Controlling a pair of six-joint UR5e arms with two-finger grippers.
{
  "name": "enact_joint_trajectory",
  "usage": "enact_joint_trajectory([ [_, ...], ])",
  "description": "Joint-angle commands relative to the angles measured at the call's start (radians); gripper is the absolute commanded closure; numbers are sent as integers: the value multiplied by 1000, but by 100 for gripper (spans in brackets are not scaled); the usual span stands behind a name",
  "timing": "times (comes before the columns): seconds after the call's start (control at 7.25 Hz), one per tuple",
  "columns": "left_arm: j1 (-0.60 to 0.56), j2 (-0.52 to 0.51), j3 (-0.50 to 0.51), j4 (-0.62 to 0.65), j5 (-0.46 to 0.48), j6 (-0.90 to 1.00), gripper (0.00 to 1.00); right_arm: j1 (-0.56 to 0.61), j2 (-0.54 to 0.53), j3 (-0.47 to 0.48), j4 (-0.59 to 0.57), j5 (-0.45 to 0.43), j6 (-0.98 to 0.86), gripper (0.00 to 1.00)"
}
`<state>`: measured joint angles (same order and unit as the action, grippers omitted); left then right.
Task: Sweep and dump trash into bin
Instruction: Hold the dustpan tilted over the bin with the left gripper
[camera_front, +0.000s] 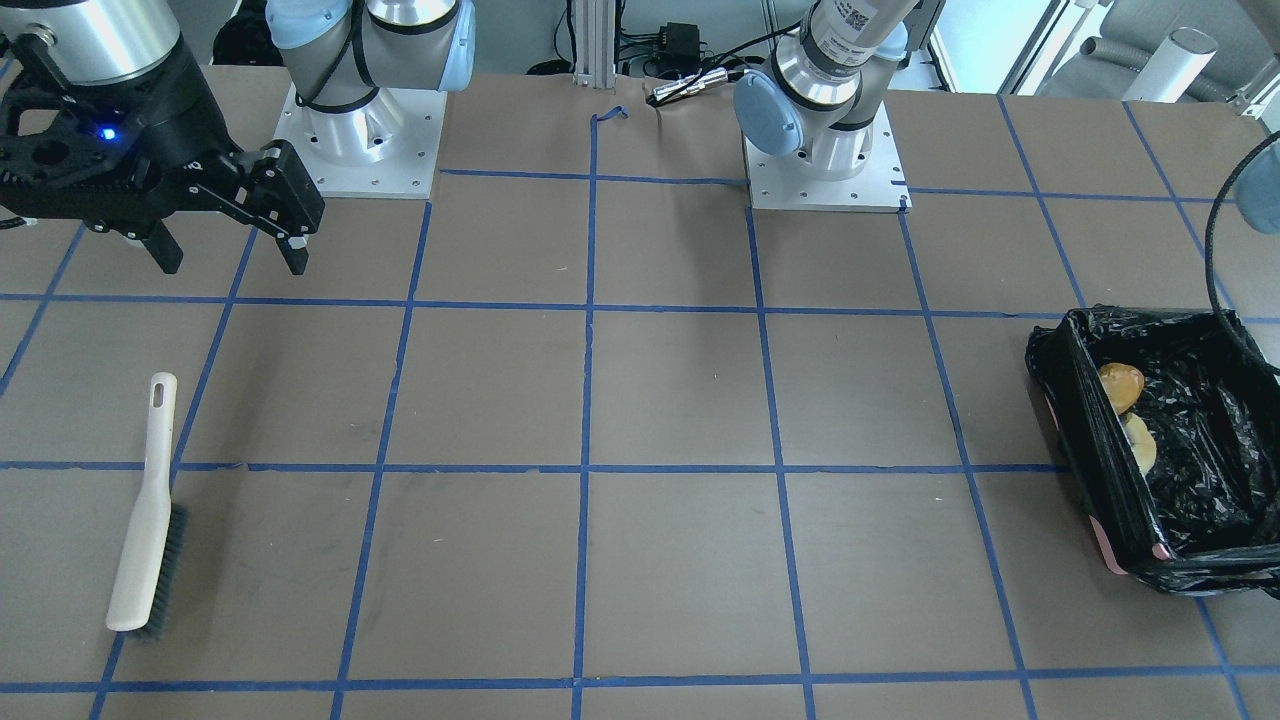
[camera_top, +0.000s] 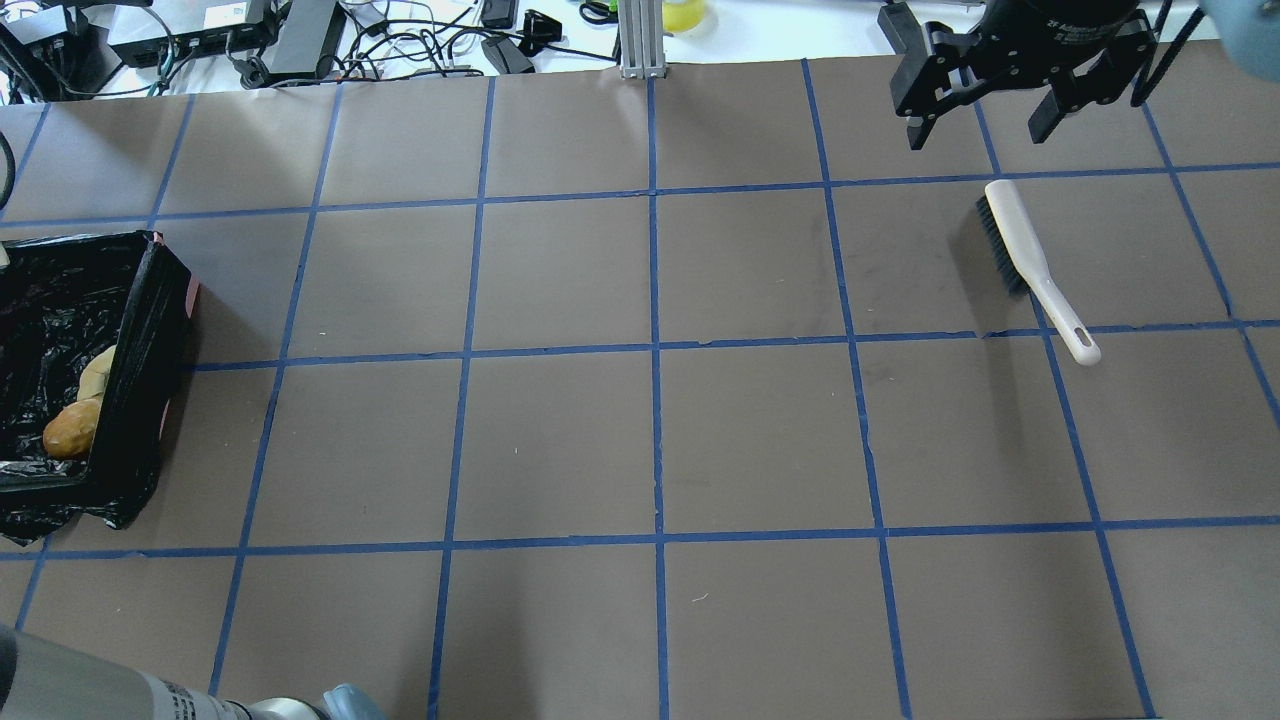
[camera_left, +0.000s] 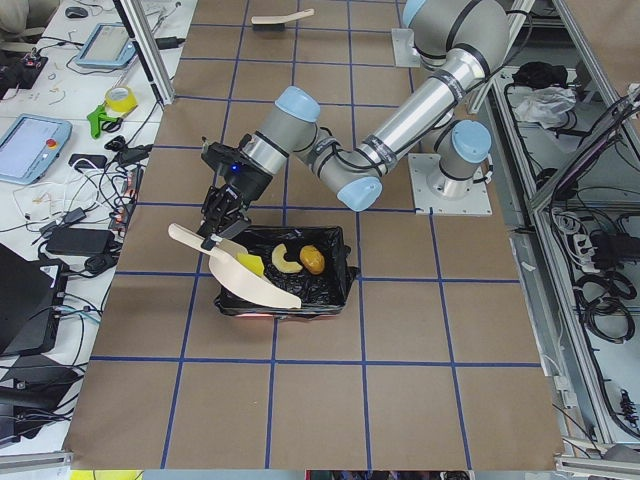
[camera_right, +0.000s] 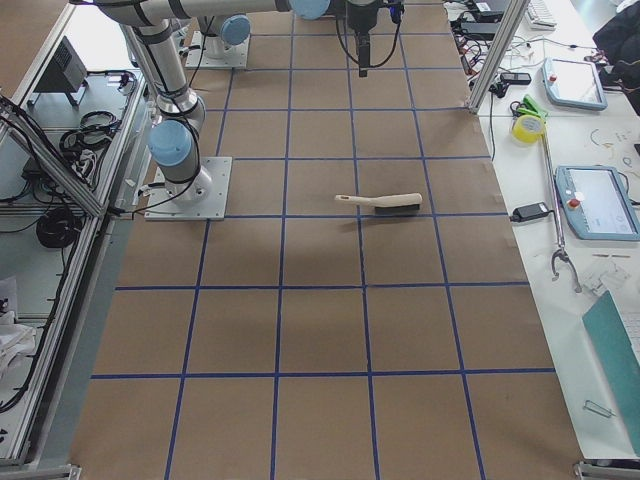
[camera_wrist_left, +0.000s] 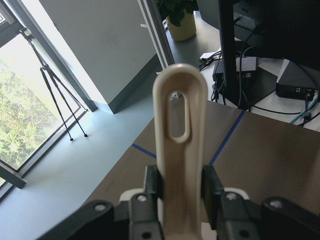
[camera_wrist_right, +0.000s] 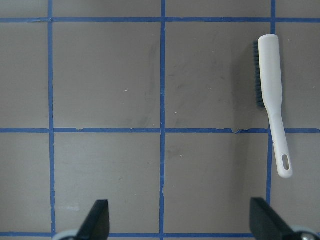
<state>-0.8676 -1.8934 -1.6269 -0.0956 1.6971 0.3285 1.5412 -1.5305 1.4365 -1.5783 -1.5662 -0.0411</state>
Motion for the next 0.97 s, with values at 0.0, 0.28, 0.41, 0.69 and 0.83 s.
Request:
enact_joint_trajectory([
  [0.0, -43, 20, -36, 59, 13, 20, 100, -1, 1, 1, 0, 2, -2, 0],
  [0.28, -120, 26, -60, 100, 162, 14, 100, -1, 0, 1, 0, 2, -5, 0],
  [0.41, -120, 30, -70, 131, 162, 30, 100, -1, 0, 1, 0, 2, -5, 0],
  [0.69, -120, 30, -108, 248, 165, 102, 100, -1, 0, 1, 0, 0, -5, 0],
  [0.83, -120, 28, -126, 292, 164, 103, 100, -1, 0, 2, 0, 0, -5, 0],
])
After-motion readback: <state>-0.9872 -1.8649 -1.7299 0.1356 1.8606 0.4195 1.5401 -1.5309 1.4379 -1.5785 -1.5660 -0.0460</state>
